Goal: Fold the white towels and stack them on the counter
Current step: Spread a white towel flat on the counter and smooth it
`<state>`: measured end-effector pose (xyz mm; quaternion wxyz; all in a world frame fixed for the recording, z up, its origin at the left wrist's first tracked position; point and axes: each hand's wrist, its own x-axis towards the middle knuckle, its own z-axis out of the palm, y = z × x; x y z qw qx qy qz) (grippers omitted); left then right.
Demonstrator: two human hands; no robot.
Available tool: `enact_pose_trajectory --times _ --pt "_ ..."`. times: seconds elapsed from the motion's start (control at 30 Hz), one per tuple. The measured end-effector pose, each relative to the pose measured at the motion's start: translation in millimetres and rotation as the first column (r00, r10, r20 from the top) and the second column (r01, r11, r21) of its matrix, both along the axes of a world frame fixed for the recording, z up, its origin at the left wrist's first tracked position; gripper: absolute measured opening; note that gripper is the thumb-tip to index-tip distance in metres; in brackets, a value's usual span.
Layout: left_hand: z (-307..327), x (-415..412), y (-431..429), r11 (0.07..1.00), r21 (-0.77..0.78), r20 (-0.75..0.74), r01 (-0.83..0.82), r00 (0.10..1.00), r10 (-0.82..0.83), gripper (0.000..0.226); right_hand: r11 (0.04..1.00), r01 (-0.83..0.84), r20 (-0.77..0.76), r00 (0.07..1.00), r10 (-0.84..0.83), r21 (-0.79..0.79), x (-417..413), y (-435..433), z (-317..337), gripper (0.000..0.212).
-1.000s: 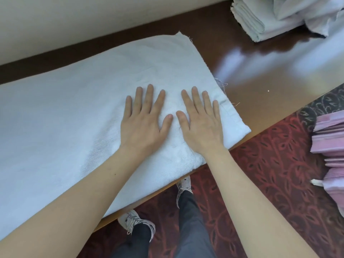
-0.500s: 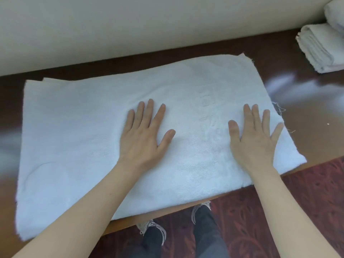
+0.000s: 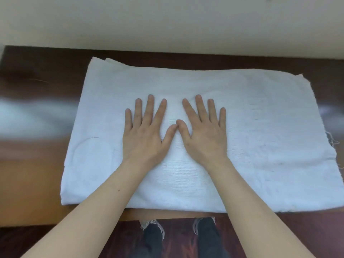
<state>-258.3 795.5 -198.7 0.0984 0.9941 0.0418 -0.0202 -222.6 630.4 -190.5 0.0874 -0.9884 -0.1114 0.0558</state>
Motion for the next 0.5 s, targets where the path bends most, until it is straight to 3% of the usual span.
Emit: enact_pose_trajectory --times 0.2,0.4,0.5 --pt "2 -11 52 0.997 0.009 -0.030 -0.071 0.997 0.071 0.071 1.000 0.002 0.002 1.000 -0.002 -0.015 0 -1 0 0.064" --pt "6 -33 126 0.967 0.021 -0.054 -0.254 0.965 0.255 0.076 0.999 0.004 -0.004 1.000 -0.004 -0.034 -2 2 1 0.066" --pt "8 -19 117 0.984 0.040 0.029 -0.175 0.984 0.174 0.076 0.999 0.008 0.001 1.000 -0.008 -0.034 -3 5 3 0.066"
